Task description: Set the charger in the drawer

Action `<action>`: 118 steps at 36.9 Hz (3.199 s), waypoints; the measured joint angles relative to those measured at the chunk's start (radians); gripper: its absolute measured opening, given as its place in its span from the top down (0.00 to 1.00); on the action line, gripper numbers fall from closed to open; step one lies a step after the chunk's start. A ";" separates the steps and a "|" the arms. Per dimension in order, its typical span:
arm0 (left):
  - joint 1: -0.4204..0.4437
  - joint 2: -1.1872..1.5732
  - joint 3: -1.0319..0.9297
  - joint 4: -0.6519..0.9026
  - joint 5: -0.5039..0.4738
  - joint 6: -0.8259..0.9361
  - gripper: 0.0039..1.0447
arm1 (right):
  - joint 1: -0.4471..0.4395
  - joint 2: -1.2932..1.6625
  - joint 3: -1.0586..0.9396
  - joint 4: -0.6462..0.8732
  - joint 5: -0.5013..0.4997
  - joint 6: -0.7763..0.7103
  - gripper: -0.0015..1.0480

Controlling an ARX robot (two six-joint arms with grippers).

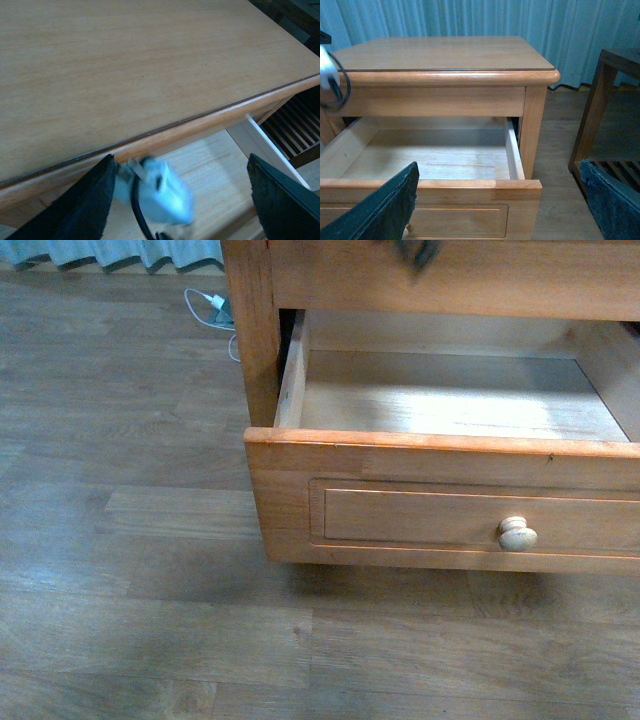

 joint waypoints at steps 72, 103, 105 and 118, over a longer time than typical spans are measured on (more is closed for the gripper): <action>0.505 -1.115 -1.180 0.387 -0.094 0.151 0.96 | 0.000 0.000 0.000 0.000 0.000 0.000 0.09; 0.505 -1.491 -1.180 0.023 -0.094 0.151 0.96 | 0.000 0.000 0.000 0.000 0.000 0.000 0.09; 0.505 -1.507 -1.180 0.006 -0.094 0.151 0.96 | 0.000 0.000 0.000 0.000 0.000 0.000 0.09; 0.505 -1.675 -1.180 -0.168 -0.093 0.151 0.85 | -0.004 0.013 0.007 -0.037 -0.034 -0.002 0.09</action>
